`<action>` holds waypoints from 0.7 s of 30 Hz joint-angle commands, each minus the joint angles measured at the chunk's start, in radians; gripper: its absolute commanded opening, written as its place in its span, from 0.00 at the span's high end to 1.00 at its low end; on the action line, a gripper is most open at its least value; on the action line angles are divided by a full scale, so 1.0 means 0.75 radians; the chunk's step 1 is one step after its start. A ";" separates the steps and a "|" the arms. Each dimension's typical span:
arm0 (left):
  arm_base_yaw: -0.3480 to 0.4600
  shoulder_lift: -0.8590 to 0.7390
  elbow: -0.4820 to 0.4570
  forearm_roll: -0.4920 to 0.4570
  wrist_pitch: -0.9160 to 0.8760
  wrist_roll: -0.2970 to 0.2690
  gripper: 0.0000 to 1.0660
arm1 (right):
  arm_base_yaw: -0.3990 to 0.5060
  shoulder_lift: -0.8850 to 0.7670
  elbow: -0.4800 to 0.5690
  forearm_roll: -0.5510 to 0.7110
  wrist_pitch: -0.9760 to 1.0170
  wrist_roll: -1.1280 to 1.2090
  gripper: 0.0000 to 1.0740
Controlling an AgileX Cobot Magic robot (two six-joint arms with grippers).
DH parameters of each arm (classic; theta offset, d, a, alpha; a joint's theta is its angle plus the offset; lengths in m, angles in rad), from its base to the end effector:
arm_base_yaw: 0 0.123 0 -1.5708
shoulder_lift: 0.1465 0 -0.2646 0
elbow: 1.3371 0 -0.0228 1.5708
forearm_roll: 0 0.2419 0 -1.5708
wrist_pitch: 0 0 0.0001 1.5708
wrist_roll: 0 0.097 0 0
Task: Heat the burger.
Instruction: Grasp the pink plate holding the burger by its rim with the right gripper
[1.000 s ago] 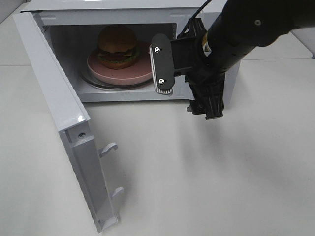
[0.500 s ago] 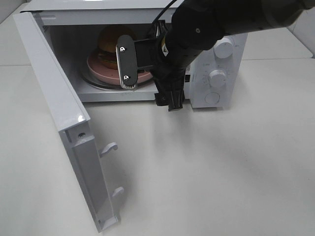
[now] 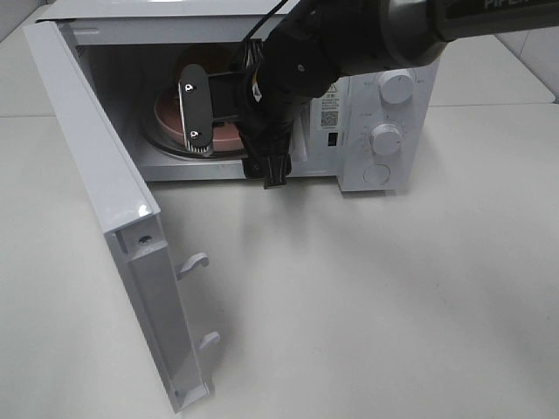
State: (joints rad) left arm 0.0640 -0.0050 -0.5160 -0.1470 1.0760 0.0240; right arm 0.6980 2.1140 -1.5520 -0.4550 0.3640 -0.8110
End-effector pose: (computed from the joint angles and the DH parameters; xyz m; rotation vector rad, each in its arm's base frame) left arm 0.0103 -0.0119 0.2742 -0.0307 2.0317 -0.1202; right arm 0.3624 0.2842 0.1677 -1.9409 1.4259 -0.4422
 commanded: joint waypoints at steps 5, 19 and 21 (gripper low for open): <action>0.000 -0.021 0.001 -0.003 -0.012 0.000 0.10 | -0.017 0.127 -0.128 0.036 -0.024 0.007 0.21; 0.000 -0.021 0.001 0.003 -0.012 0.000 0.10 | -0.080 0.257 -0.243 0.129 -0.051 0.001 0.27; 0.000 -0.021 0.001 0.004 -0.012 0.000 0.10 | -0.080 0.260 -0.243 0.141 -0.053 0.000 0.27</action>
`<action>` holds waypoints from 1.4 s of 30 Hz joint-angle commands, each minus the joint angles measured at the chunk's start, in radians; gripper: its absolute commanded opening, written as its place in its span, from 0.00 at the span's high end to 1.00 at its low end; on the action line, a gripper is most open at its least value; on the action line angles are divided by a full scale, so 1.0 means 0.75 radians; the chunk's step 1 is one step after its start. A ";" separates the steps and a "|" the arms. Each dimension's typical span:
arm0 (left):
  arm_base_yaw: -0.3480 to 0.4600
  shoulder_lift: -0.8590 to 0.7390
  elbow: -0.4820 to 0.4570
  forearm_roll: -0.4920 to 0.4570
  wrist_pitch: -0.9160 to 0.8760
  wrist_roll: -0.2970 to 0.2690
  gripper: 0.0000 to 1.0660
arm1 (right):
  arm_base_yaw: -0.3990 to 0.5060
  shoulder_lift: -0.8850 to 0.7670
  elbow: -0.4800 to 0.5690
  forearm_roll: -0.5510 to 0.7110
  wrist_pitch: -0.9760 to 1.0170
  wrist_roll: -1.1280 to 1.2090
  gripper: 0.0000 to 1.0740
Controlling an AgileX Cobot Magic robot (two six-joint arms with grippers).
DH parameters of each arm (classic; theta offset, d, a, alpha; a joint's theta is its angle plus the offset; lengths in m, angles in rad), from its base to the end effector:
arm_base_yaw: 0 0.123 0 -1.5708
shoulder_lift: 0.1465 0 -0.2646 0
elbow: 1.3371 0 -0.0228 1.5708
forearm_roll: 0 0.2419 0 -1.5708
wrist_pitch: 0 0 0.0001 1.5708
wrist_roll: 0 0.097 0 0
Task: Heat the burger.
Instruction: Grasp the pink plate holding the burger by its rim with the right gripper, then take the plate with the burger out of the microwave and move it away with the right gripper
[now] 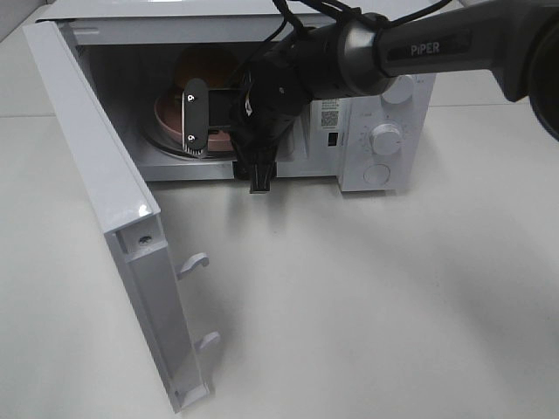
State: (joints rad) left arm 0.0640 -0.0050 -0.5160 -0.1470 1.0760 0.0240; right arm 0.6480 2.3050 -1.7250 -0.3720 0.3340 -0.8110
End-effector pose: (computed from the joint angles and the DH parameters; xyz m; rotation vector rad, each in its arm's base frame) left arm 0.0103 -0.0119 0.2742 -0.0307 2.0317 -0.1202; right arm 0.4013 0.2893 0.1276 -1.8557 1.5278 -0.3858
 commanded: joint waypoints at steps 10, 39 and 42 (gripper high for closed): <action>0.000 -0.021 0.001 0.004 -0.012 0.000 0.10 | -0.028 0.027 -0.012 0.056 -0.012 -0.001 0.40; 0.000 -0.021 0.001 0.004 -0.012 0.000 0.10 | -0.025 -0.029 -0.011 0.384 0.176 -0.433 1.00; 0.000 -0.021 0.001 0.004 -0.012 0.000 0.10 | -0.025 -0.051 -0.011 0.375 0.243 -0.481 1.00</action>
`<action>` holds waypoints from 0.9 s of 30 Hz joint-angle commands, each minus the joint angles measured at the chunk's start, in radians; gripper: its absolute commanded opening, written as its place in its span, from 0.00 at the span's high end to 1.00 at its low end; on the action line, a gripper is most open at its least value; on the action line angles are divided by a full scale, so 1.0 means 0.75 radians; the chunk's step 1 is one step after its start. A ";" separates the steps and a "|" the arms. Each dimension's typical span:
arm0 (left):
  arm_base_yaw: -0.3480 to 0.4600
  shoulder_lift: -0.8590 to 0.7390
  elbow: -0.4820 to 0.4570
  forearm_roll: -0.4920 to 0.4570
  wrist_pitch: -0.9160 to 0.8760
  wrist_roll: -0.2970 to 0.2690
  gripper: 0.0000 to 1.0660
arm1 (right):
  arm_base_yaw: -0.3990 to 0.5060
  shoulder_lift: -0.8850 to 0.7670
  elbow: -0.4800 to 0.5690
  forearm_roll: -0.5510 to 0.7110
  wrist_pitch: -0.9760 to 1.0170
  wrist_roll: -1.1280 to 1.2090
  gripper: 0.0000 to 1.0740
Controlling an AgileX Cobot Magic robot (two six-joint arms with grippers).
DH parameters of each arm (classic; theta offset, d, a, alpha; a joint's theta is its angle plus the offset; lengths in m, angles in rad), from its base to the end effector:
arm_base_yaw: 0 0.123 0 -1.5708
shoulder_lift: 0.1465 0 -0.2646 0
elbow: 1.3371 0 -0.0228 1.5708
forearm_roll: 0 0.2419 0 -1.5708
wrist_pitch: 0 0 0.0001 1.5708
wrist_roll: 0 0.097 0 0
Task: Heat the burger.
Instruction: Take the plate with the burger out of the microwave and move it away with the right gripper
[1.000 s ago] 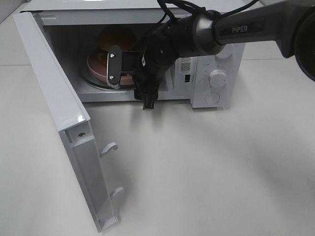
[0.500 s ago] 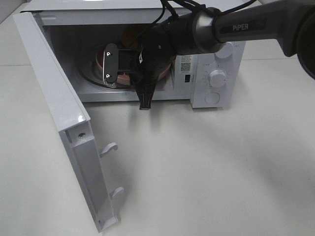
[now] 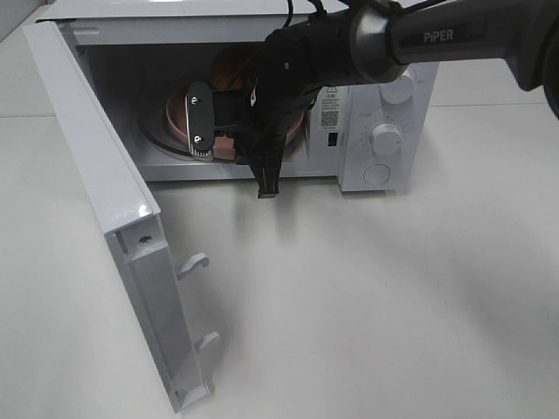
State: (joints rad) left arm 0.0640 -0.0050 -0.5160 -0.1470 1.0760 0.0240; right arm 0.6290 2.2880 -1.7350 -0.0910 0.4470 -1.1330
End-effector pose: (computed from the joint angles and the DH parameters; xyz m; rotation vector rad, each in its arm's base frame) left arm 0.0103 -0.0119 0.2742 -0.0307 2.0317 -0.1202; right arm 0.3959 0.2833 0.1300 -1.9860 1.5270 -0.2949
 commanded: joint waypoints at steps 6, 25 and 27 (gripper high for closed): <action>0.000 -0.021 0.001 0.004 -0.012 0.000 0.10 | 0.000 -0.077 0.004 -0.001 0.171 -0.155 1.00; 0.000 -0.021 0.001 0.004 -0.012 0.000 0.10 | 0.000 -0.292 0.264 -0.053 0.056 -0.364 1.00; 0.000 -0.021 0.001 0.004 -0.012 0.000 0.10 | 0.000 -0.315 0.299 -0.051 0.033 -0.392 1.00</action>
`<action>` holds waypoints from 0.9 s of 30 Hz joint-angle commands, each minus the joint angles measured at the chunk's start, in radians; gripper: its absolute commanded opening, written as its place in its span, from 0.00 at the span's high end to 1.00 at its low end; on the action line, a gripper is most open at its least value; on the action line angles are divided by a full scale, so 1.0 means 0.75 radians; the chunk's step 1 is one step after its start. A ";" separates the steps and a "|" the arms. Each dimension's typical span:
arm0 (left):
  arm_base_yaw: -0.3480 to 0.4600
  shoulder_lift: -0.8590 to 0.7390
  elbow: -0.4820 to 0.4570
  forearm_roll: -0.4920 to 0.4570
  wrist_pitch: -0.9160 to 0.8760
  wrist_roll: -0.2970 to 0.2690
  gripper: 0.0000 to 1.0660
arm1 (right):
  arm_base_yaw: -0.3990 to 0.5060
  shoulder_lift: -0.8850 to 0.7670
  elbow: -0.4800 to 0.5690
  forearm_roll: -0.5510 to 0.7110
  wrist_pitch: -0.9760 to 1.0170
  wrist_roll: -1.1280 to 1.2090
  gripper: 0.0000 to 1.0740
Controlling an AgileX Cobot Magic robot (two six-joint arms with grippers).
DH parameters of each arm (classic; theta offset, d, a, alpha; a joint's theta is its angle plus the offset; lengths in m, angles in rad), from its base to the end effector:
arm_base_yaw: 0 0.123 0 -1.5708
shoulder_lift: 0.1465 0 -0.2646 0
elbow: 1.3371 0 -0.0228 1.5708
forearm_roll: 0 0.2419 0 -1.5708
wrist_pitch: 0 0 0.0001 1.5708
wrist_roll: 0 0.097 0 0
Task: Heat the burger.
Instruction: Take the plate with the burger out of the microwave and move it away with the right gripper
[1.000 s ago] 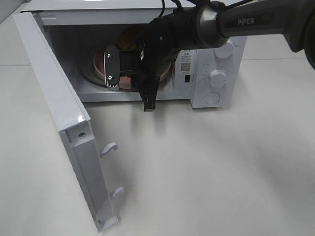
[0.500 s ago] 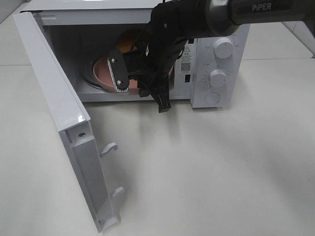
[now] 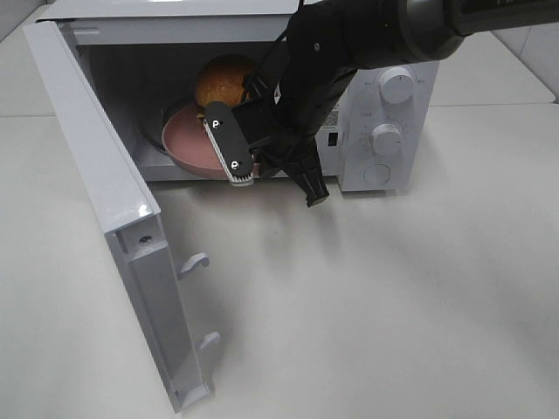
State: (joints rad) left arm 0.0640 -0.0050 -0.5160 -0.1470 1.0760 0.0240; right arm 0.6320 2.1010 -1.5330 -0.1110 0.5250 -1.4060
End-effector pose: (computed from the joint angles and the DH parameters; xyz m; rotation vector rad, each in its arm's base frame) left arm 0.0103 -0.0119 0.2742 -0.0307 2.0317 -0.1202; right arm 0.3604 0.2572 0.1559 -2.2867 1.2846 -0.3886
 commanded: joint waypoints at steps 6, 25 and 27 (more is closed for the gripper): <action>0.000 -0.021 0.001 0.004 -0.012 0.000 0.10 | -0.004 -0.157 0.160 -0.013 -0.175 -0.084 1.00; 0.000 -0.021 0.001 0.003 -0.012 0.000 0.10 | -0.004 -0.389 0.555 -0.015 -0.395 -0.133 1.00; 0.000 -0.021 0.001 0.003 -0.012 0.000 0.10 | -0.004 -0.432 0.607 -0.015 -0.419 -0.133 1.00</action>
State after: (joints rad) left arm 0.0640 -0.0050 -0.5160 -0.1470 1.0760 0.0240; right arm 0.6400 1.8290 -1.0970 -0.1140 0.2800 -1.5200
